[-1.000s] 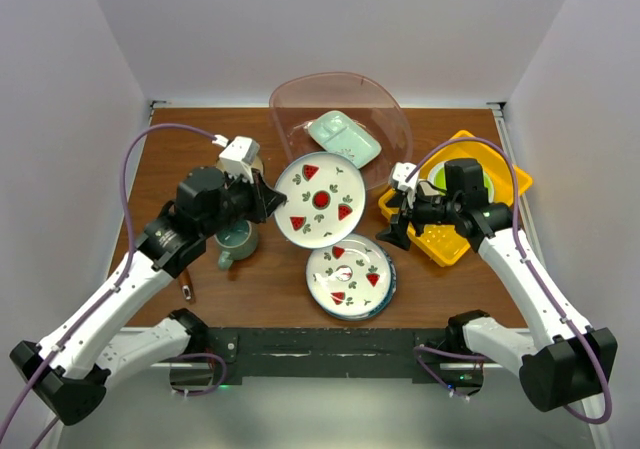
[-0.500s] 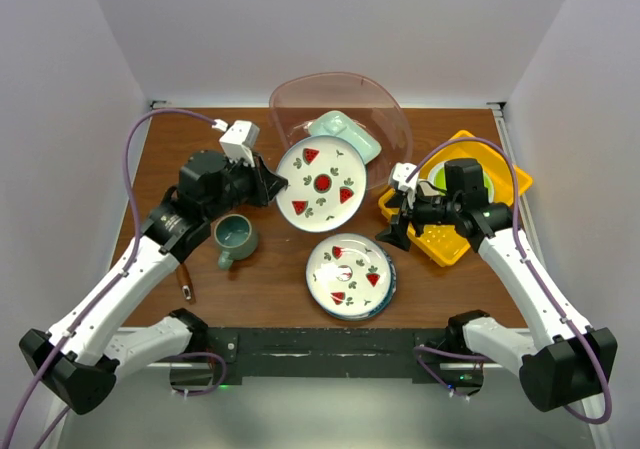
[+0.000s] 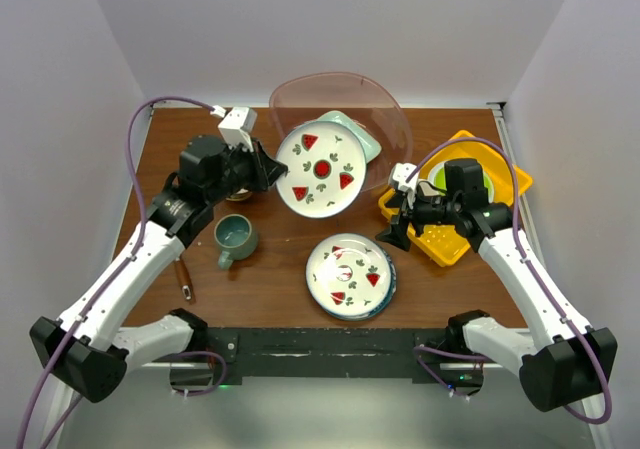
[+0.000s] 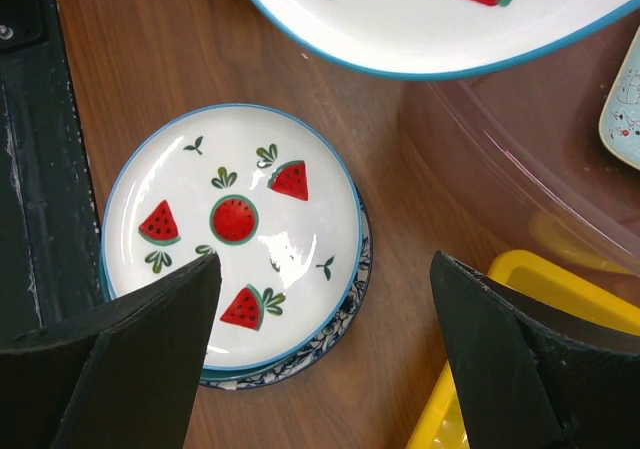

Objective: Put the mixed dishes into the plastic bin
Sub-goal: Place the plate in the plastic bin.

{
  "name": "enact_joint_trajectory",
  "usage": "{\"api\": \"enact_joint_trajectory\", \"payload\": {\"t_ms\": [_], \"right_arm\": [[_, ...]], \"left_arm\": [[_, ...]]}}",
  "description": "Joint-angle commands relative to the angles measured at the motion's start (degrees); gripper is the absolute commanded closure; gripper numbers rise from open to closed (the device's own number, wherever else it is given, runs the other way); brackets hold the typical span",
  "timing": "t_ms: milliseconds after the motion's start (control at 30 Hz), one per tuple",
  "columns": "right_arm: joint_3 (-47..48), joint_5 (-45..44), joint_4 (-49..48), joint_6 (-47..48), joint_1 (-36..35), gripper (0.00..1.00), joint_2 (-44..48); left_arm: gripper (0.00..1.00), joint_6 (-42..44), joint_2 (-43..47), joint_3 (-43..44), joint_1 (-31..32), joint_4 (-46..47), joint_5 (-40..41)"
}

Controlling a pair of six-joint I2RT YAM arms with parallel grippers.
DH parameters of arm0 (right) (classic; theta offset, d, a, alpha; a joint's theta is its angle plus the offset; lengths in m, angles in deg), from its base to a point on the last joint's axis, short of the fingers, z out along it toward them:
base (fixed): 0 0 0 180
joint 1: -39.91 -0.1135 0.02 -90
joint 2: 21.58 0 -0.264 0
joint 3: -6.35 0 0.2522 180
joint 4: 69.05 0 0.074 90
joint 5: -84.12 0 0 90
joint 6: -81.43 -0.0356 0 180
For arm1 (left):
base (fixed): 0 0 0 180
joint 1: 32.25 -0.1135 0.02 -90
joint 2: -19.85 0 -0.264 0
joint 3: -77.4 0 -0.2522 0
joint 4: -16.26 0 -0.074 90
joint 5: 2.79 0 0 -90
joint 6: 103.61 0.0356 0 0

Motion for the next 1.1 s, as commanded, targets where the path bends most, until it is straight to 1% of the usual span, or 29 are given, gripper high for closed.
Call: {"api": "enact_joint_trajectory", "payload": {"t_ms": [0,500,1067], "right_arm": [[1.41,1.49,0.69,1.04,0.22,0.10,1.34],[1.50,1.67,0.87,1.30,0.31,0.10,1.25],[1.50,1.76,0.96,1.30,0.30,0.10,0.99]], "left_arm": [[1.00,-2.02,-0.16,5.95,-1.73,11.36,-3.31],[1.00,-4.12,-7.37,9.64,-7.35,14.53,-7.79],[1.00,-5.88,-15.27,15.27,-9.29,16.37,-9.90]]}}
